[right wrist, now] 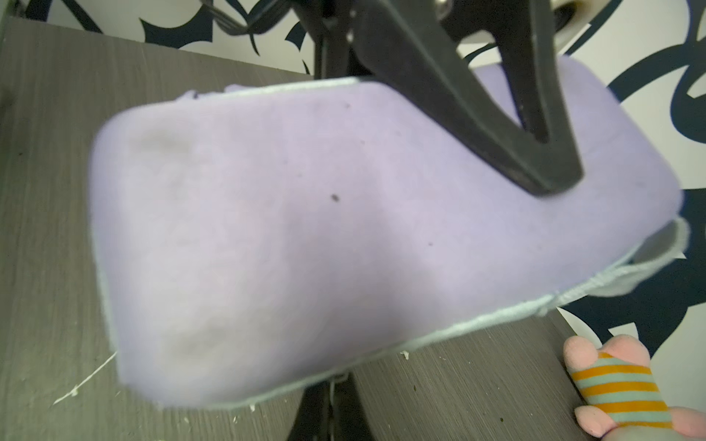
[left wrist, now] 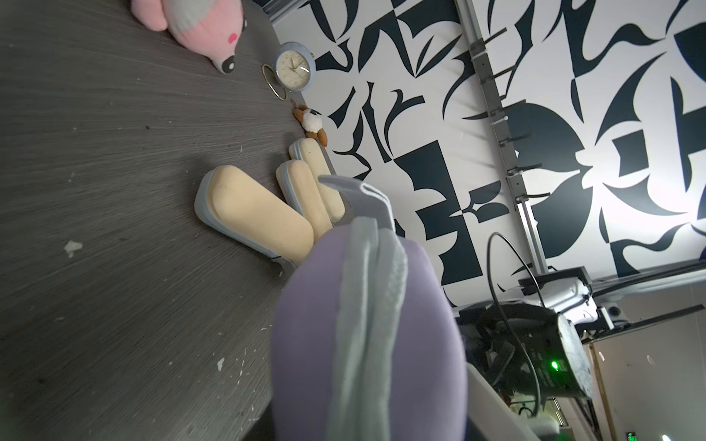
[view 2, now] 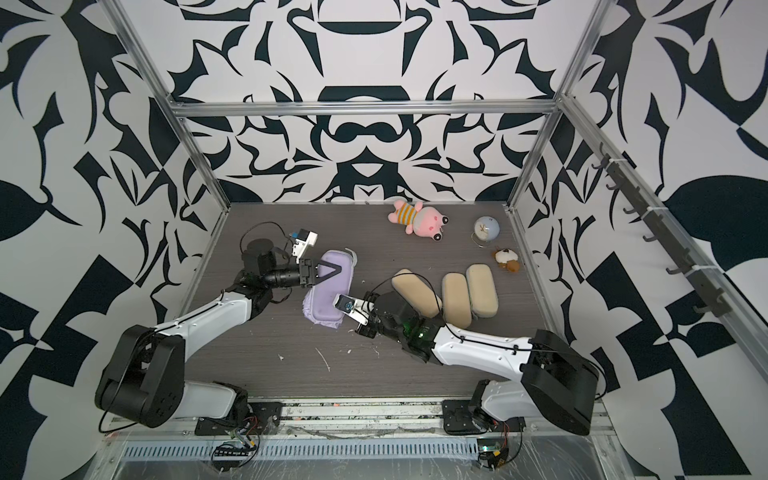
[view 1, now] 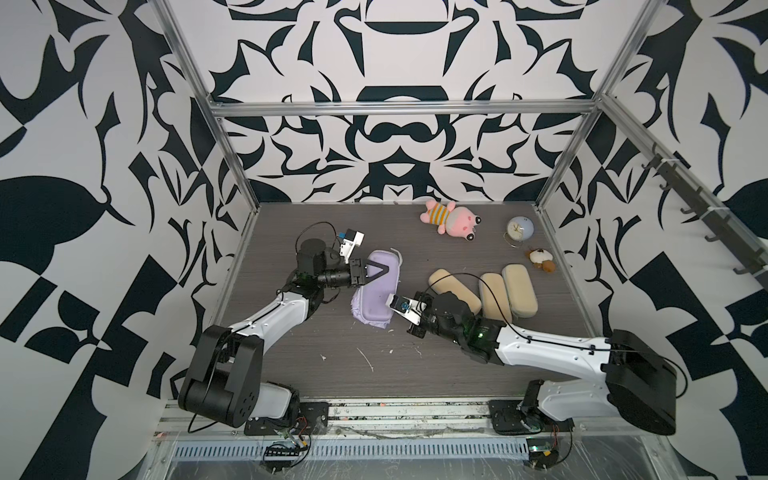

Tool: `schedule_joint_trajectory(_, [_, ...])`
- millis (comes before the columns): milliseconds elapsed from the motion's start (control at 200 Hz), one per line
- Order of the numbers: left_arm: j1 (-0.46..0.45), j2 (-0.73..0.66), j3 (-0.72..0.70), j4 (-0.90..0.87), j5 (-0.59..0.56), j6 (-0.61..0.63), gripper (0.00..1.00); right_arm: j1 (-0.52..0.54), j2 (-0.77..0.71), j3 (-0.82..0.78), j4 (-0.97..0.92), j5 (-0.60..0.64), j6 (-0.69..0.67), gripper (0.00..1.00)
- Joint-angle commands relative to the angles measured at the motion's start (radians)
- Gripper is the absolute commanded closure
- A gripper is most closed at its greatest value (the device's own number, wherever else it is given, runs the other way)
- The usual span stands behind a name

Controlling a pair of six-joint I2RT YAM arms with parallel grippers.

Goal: Put umbrellas into zippered umbrella sleeves
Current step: Zip the zipper on the umbrella sleeve.

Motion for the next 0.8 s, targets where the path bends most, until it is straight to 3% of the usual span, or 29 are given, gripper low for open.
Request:
schedule_joint_trajectory(0, [0.025, -0.027, 0.010, 0.088, -0.042, -0.028, 0.98, 0.068, -0.056, 0.017, -0.186, -0.060, -0.098, 1.00])
schedule_joint_trajectory(140, [0.041, -0.017, 0.004, 0.135, -0.088, -0.033, 1.00, 0.192, -0.023, 0.054, -0.303, -0.098, -0.095, 1.00])
schedule_joint_trajectory(265, [0.049, -0.008, -0.030, 0.242, -0.164, -0.072, 1.00, 0.232, 0.027, 0.053, -0.215, -0.166, 0.024, 1.00])
schedule_joint_trajectory(400, [0.049, -0.001, -0.081, 0.297, -0.337, -0.072, 1.00, 0.261, 0.111, 0.078, -0.102, -0.211, 0.135, 1.00])
schedule_joint_trajectory(465, [0.039, 0.020, -0.129, 0.367, -0.443, -0.110, 1.00, 0.259, 0.140, 0.064, -0.035, -0.168, 0.197, 1.00])
schedule_joint_trajectory(595, [-0.080, 0.102, -0.229, 0.496, -0.570, -0.184, 0.96, 0.186, 0.101, 0.033, -0.110, -0.078, 0.276, 1.00])
schedule_joint_trajectory(795, [-0.214, 0.273, -0.350, 0.676, -0.723, -0.312, 0.81, -0.044, -0.041, -0.041, -0.348, -0.172, 0.404, 1.00])
